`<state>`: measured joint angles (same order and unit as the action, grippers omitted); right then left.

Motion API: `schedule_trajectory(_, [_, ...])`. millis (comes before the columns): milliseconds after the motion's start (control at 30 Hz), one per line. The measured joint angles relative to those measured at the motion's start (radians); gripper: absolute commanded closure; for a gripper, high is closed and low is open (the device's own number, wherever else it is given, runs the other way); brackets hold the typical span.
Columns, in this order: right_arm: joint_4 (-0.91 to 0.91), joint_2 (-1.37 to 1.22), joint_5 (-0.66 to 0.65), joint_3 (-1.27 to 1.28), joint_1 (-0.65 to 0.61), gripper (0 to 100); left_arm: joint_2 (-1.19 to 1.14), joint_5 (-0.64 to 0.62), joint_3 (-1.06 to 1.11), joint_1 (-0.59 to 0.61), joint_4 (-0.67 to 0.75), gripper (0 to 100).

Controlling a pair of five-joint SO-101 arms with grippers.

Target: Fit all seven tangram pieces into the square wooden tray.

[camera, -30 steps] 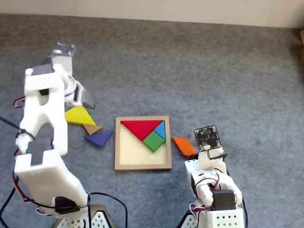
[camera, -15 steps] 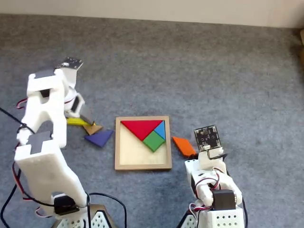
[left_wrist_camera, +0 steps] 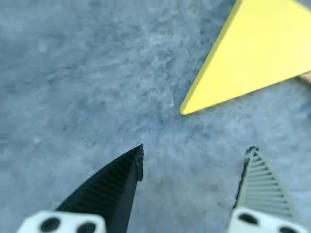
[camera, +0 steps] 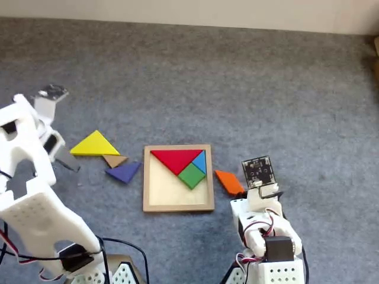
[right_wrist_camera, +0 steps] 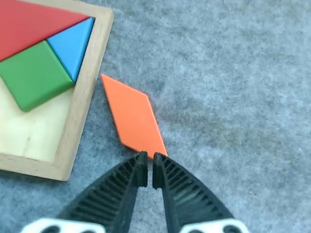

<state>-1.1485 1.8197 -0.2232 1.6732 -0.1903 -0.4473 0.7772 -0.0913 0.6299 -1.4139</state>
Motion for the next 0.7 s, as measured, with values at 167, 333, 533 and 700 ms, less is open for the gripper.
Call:
schedule_trajectory(167, [-0.018,0.0,0.0,0.0,0.0,96.4,0.144,-0.201,-0.02,-0.069,-0.064,69])
schedule_trajectory(333, [-0.018,0.0,0.0,0.0,0.0,96.4,0.221,-0.425,-0.02,-0.221,-0.068,75])
schedule_trajectory(533, [-0.018,0.0,0.0,0.0,0.0,96.4,0.207,-0.569,-0.02,-0.379,0.083,99])
schedule_trajectory(700, [-0.018,0.0,0.0,0.0,0.0,96.4,0.089,-0.62,-0.02,-0.474,0.17,96])
